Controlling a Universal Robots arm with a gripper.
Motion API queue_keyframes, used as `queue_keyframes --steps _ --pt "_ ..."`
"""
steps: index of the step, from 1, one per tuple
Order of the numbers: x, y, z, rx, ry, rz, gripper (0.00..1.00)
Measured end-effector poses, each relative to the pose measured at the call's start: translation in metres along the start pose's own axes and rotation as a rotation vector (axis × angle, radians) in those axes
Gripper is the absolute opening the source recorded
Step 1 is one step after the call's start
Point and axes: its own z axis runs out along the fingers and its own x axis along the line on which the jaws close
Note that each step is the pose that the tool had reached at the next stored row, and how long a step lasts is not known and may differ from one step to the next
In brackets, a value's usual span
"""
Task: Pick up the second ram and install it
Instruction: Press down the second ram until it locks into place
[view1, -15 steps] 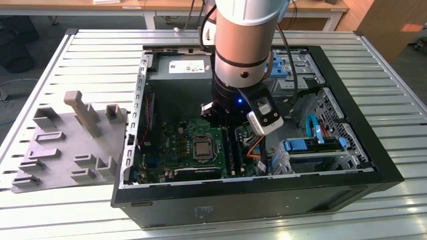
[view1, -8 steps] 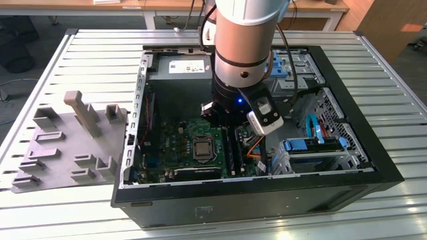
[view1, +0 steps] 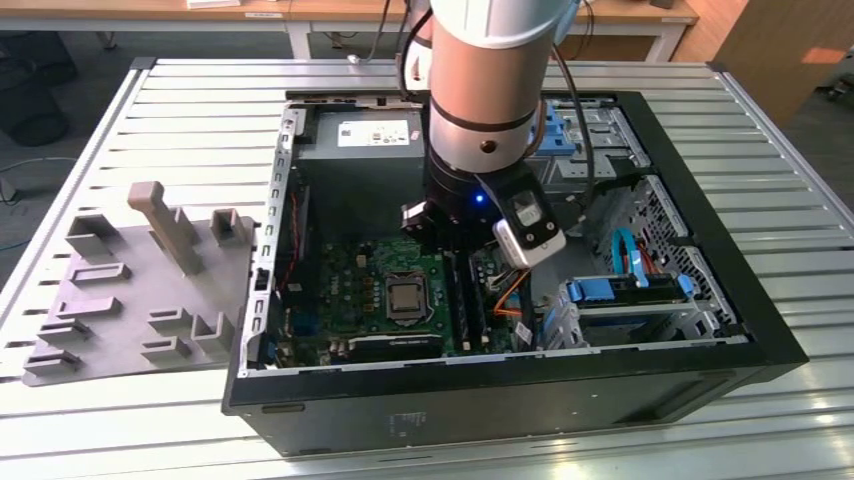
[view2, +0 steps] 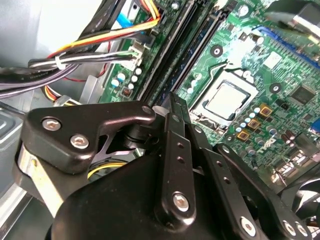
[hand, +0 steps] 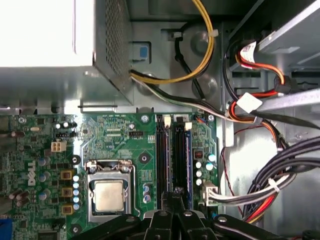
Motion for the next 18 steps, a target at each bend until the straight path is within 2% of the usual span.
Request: queue_keyframes --steps 10,18 --pt "0.0009 0.0240 0.0022 -0.0001 0.0000 0.000 0.11" --pt "0.0015 0.0394 0.0046 0.0000 0.0000 0.000 0.11"
